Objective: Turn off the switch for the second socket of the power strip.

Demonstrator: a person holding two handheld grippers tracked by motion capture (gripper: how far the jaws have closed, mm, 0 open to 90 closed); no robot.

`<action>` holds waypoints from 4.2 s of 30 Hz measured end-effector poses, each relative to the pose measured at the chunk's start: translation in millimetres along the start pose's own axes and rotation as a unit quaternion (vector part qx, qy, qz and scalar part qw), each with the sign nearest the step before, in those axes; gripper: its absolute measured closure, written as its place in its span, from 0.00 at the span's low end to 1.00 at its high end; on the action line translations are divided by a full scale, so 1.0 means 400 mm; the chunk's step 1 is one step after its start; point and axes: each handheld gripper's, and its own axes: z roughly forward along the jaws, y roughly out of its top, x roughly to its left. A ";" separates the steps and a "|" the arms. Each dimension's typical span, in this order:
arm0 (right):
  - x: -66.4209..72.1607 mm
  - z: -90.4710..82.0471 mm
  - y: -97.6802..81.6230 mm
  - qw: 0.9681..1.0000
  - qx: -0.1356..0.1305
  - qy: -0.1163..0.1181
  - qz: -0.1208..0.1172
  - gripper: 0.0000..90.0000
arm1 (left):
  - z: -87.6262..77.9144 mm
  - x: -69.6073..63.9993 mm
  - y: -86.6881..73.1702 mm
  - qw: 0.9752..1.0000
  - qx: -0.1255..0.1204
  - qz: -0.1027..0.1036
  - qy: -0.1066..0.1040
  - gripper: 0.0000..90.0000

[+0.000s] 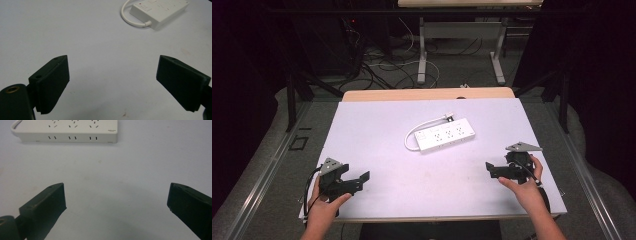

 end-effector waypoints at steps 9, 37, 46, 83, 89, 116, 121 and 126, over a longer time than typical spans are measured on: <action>-0.001 0.003 0.042 1.000 0.015 0.008 -0.016 0.08 | 0.000 0.000 0.000 1.000 0.001 0.002 -0.001 0.14; 0.032 0.020 0.186 0.995 0.043 0.037 -0.076 0.17 | 0.000 0.001 0.000 1.000 0.002 0.001 0.000 0.16; 0.037 0.033 0.220 0.995 0.036 0.054 -0.076 0.21 | 0.001 0.001 -0.001 1.000 0.003 0.001 -0.001 0.16; 0.107 0.123 0.384 0.993 0.048 0.039 -0.101 0.36 | 0.002 0.003 -0.002 1.000 0.006 -0.001 -0.003 0.17; 0.117 0.141 0.408 0.993 0.050 0.039 -0.096 0.37 | 0.002 0.005 -0.002 1.000 0.007 0.003 -0.002 0.17; 0.171 0.269 0.463 0.995 0.089 0.041 -0.003 0.47 | 0.002 0.010 -0.003 1.000 0.009 0.001 -0.004 0.17; 0.177 0.286 0.471 0.994 0.094 0.049 0.023 0.50 | 0.001 0.013 -0.003 1.000 0.010 0.004 -0.003 0.17; 0.178 0.299 0.479 0.994 0.095 0.046 0.031 0.57 | 0.001 0.013 -0.003 1.000 0.005 0.003 -0.001 0.17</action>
